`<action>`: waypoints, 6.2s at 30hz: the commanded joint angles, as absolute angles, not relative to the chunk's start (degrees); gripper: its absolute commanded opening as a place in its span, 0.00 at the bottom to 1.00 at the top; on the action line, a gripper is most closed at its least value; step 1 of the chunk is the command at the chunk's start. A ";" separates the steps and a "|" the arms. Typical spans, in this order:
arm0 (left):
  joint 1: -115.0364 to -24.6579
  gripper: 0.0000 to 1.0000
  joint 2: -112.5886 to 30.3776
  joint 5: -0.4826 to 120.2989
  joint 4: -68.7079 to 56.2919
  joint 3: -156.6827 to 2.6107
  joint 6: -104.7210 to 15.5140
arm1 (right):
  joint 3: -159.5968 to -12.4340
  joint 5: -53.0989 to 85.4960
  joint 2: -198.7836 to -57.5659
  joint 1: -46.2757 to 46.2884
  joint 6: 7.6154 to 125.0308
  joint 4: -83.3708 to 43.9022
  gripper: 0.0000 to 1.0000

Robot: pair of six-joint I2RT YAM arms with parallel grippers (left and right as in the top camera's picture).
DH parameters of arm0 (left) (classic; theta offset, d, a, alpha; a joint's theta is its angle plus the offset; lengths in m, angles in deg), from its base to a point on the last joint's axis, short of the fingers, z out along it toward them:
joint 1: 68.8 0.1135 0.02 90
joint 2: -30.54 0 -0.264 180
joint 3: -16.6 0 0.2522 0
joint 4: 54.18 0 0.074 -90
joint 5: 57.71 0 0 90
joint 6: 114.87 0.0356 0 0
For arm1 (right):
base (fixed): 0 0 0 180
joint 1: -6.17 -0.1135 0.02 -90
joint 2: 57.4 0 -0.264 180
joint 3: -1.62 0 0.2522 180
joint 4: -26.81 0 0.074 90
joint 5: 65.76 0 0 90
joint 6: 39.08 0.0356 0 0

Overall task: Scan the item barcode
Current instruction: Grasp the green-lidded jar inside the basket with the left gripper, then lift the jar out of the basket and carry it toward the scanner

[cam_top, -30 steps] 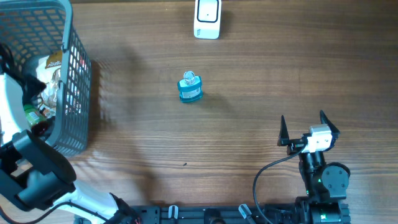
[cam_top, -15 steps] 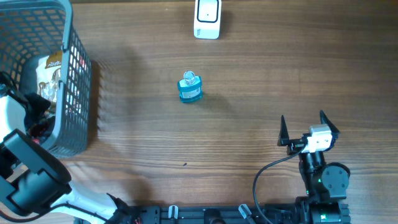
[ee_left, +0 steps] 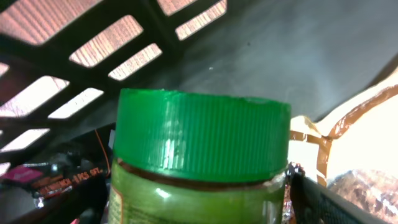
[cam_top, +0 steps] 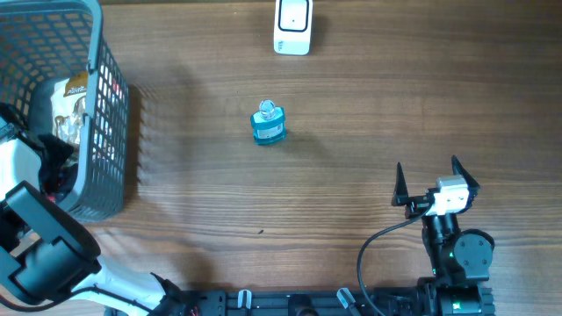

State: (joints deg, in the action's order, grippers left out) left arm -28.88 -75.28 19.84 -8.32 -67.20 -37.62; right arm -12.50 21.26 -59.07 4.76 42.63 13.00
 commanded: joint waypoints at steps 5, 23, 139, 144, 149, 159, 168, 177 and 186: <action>-28.50 0.99 -76.98 20.30 -9.65 -66.48 -37.49 | -12.46 20.32 -59.07 4.69 41.93 13.13 1.00; -28.50 0.71 -79.08 20.30 -10.24 -66.48 -37.53 | -12.46 20.32 -59.07 4.69 41.93 13.15 1.00; -28.55 0.57 -33.97 53.26 -8.78 -66.50 -50.01 | -12.46 20.32 -59.07 4.69 41.93 13.13 1.00; -28.57 0.57 -32.77 63.32 -12.60 -66.50 -56.15 | -12.46 20.32 -59.07 4.69 41.93 13.13 1.00; -30.65 0.57 -32.79 70.44 -16.29 -66.50 -62.82 | -12.46 20.32 -59.07 4.69 41.91 13.15 1.00; -48.77 0.56 -33.03 66.22 -16.58 -66.48 -64.29 | -12.46 20.32 -59.07 4.69 41.91 13.13 1.00; -65.73 0.56 -37.93 47.10 -3.86 -66.48 -60.88 | -12.46 20.32 -59.07 4.69 41.93 13.13 1.00; -73.14 0.56 -48.37 42.38 1.26 -66.48 -60.90 | -12.46 20.32 -59.07 4.69 41.93 13.13 1.00; -78.91 0.56 -58.80 36.59 1.26 -66.48 -60.92 | -12.46 20.32 -59.07 4.69 41.93 13.13 1.00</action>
